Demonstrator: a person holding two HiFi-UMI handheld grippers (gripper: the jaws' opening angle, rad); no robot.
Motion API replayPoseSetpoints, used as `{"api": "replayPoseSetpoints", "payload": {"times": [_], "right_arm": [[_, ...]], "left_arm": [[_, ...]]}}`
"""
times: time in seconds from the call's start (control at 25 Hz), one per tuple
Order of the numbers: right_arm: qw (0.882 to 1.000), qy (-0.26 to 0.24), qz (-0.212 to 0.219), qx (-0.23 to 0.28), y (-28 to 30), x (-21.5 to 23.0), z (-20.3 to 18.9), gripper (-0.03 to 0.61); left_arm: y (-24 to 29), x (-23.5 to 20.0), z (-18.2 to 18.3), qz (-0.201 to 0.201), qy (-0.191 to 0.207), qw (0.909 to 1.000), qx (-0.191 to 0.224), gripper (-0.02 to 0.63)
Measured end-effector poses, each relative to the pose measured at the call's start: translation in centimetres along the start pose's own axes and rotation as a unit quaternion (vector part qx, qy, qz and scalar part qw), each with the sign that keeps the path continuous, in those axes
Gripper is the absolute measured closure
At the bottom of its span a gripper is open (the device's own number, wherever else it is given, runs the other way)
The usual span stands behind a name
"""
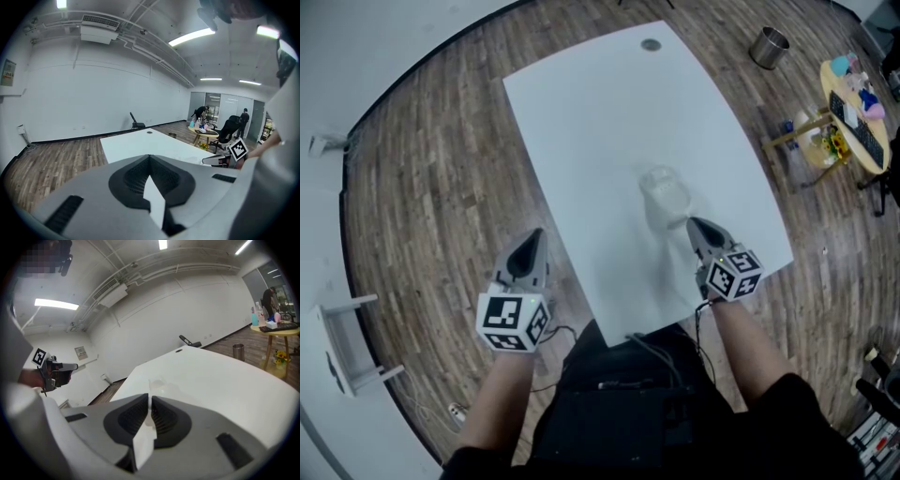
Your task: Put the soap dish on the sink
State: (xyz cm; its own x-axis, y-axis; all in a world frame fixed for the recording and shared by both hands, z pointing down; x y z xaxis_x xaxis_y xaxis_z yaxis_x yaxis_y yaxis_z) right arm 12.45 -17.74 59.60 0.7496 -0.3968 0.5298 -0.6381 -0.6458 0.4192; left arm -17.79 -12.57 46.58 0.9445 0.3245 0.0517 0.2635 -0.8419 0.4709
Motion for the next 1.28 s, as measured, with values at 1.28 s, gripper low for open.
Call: {"api": "replayPoseSetpoints", "payload": {"times": [1.28], "right_arm": [[1.0, 0.005, -0.011, -0.016, 0.4, 1.0, -1.1, 0.55]], "left_arm": [[0.8, 0.7, 0.3, -0.003, 0.005, 1.0, -0.005, 0.624]]}}
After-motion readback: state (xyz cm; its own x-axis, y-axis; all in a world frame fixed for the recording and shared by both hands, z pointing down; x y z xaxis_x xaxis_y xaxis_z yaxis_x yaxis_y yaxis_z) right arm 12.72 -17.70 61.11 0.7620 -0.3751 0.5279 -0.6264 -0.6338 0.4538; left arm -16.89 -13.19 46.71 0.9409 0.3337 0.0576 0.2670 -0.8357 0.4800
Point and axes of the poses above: the fingertips, and each gripper's own axes: y forward along the fingers, x to its right, z out of its top, the point moved 1 cm from there along -y, backward along the fingers, and after that the axes turned 8 degrees about y, right-handed, at the moved point
